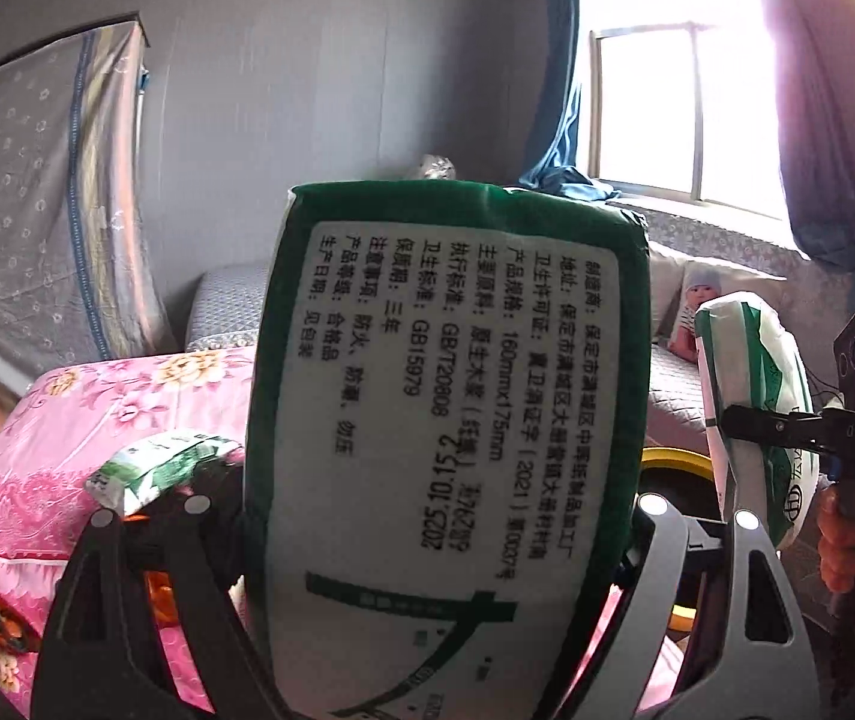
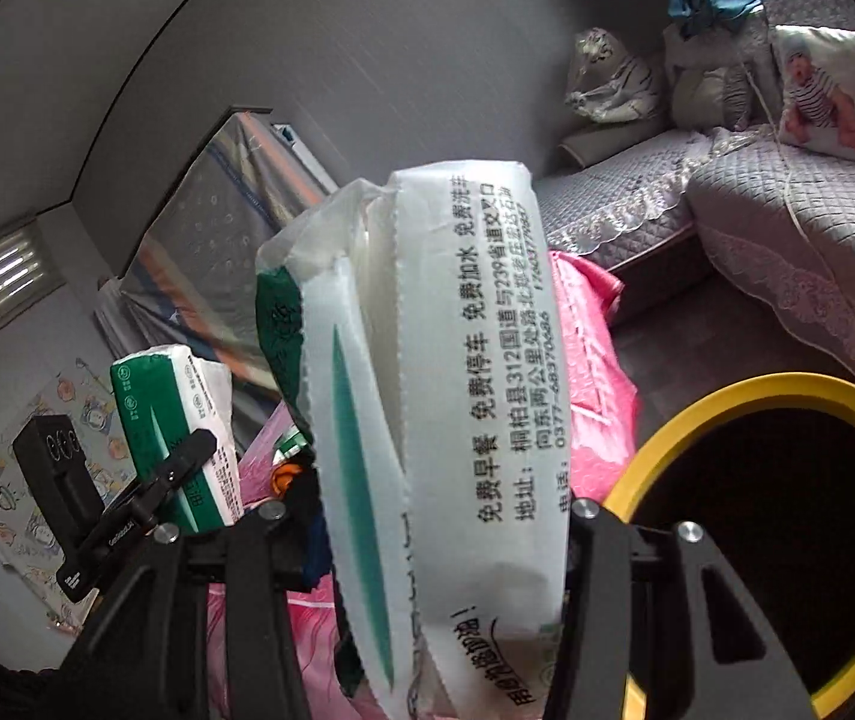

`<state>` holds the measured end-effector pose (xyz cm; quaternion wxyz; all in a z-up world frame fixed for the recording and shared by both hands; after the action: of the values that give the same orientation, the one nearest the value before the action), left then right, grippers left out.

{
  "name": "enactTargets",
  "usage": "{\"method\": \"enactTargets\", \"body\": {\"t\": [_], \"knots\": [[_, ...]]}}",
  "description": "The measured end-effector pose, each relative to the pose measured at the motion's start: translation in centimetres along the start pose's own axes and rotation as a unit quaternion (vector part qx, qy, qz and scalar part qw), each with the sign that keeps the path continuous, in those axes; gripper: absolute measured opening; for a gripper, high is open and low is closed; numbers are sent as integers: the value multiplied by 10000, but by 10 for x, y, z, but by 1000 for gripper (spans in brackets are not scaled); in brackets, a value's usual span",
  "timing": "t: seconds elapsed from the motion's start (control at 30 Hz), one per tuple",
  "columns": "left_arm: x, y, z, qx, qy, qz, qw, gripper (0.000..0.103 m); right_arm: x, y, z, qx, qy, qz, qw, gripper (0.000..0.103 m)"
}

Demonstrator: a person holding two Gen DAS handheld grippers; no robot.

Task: Collect trash
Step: 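Carry both held packs over the yellow-rimmed bin while opening both tools to drop them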

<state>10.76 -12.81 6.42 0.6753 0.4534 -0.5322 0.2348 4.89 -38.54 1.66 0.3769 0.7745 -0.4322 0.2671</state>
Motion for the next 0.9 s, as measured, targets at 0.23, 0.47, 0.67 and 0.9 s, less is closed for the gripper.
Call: {"method": "enactTargets", "body": {"t": [0.23, 0.47, 0.67, 0.9], "knots": [[9, -44, 59, -568, -271, -91, 9980, 79, 4, 31, 54, -797, -369, 447, 9951, 45], [4, -91, 109, -1084, -413, -352, 9926, 79, -4, 32, 92, -1345, -651, 437, 9878, 46], [-7, -127, 142, -1295, -435, -569, 9890, 79, -16, 26, 120, -1748, -982, 280, 9793, 46], [-17, -161, 167, -1378, -365, -871, 9859, 80, -23, 30, 140, -1964, -1305, 193, 9716, 47]]}}
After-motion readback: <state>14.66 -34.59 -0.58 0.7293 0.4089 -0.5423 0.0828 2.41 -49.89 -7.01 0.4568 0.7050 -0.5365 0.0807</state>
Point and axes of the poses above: each gripper's, at about its wrist camera, not at the fingertips, and y roughly against the way its jaws point, z to its right, x to its top, the point moved 1 cm from there along -y, roughly the way its jaws point, and after that the axes turned 3 degrees about x, right-handed, at the moved point
